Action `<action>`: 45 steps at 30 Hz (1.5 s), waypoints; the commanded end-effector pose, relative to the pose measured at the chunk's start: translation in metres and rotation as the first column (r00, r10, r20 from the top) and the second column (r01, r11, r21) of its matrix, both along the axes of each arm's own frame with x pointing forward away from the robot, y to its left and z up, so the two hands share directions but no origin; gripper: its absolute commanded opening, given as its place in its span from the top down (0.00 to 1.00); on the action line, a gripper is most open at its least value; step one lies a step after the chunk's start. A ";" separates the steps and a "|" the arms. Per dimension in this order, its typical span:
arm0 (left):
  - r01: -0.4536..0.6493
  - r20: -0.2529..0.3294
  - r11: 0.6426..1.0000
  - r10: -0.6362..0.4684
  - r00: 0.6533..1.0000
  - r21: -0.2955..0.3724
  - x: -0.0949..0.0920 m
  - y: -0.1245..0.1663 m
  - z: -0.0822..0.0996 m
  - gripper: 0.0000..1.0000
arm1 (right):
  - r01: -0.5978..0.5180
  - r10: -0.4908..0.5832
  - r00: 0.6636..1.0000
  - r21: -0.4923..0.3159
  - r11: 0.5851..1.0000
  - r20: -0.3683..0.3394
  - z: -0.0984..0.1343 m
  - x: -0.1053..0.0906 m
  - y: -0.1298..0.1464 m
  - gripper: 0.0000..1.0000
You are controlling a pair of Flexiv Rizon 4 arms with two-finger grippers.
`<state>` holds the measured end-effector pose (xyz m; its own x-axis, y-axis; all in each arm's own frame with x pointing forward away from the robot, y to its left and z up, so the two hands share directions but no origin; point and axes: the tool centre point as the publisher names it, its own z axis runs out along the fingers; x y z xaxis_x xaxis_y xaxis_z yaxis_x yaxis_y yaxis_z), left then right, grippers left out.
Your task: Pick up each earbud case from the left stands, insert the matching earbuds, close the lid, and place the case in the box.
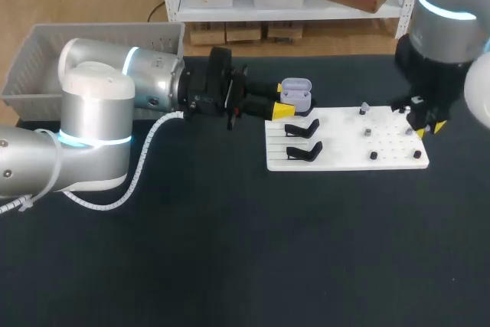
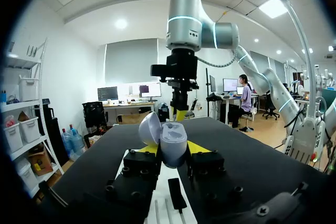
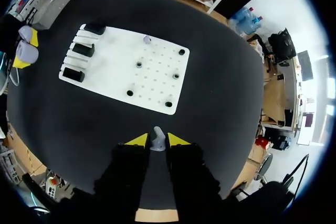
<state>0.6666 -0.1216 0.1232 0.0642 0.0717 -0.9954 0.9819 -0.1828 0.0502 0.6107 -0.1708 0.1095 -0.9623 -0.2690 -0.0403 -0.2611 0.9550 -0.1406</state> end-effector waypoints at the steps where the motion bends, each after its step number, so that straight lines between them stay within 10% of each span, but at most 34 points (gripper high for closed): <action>1: -0.001 0.002 1.000 0.001 1.000 -0.003 0.000 0.000 -0.001 1.00 | 0.000 0.000 1.000 0.000 1.000 -0.005 0.001 0.001 0.001 1.00; 16: -0.001 0.002 1.000 0.001 1.000 -0.003 0.000 0.000 -0.001 1.00 | -0.011 0.011 1.000 -0.004 1.000 0.015 0.012 -0.005 0.020 1.00; 27: -0.001 0.002 1.000 0.001 1.000 -0.003 0.000 0.000 -0.001 1.00 | 0.138 -0.138 0.990 -0.006 0.990 -0.034 0.041 -0.023 0.076 1.00; 45: 0.001 0.036 1.000 0.000 0.999 -0.029 -0.011 -0.019 -0.006 1.00 | 0.302 -0.301 0.953 0.019 0.953 -0.009 0.061 -0.018 0.096 1.00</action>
<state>0.6590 -0.1370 0.1205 0.0977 0.0505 -0.9939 0.9771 -0.1946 0.0862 0.5928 -0.0696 0.1690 -0.9988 0.0339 -0.0365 0.0384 0.9907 -0.1302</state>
